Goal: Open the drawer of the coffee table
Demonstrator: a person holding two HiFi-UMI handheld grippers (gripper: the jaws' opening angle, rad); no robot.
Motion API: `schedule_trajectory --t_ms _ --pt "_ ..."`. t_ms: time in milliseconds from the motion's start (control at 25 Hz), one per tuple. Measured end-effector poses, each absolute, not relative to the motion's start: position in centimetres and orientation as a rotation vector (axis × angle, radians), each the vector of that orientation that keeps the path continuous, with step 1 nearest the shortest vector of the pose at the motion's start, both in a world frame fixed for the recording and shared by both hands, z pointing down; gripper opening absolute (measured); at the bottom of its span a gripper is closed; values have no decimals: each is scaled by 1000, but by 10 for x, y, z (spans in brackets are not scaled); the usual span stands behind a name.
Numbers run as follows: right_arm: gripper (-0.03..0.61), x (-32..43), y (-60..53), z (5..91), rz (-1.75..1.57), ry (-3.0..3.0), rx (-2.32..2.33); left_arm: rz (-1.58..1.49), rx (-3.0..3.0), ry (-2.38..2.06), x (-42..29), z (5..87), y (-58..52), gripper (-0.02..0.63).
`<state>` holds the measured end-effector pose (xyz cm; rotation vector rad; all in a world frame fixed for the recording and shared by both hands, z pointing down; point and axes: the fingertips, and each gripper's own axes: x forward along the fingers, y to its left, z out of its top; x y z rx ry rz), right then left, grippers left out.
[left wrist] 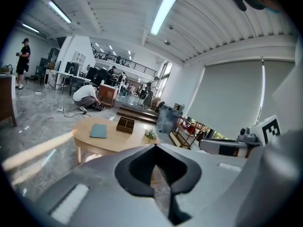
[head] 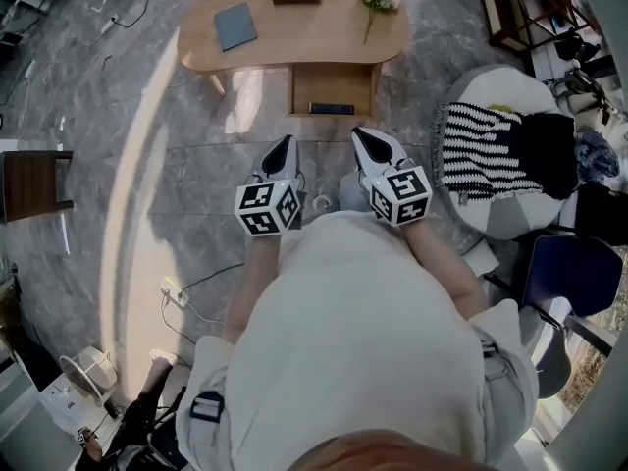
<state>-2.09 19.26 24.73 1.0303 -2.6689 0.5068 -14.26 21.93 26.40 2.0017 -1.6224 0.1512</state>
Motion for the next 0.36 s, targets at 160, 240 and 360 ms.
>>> schedule_trajectory --t_ms 160,240,360 --pt "-2 -26 195 245 496 -2681 1022 148 2010 -1626 -145 262 222 2" --pt "-2 -29 194 244 490 -2687 1008 143 2010 -1632 -146 261 220 1" --pt "-2 -33 192 243 481 -2696 981 130 2004 -1639 -147 260 214 0"
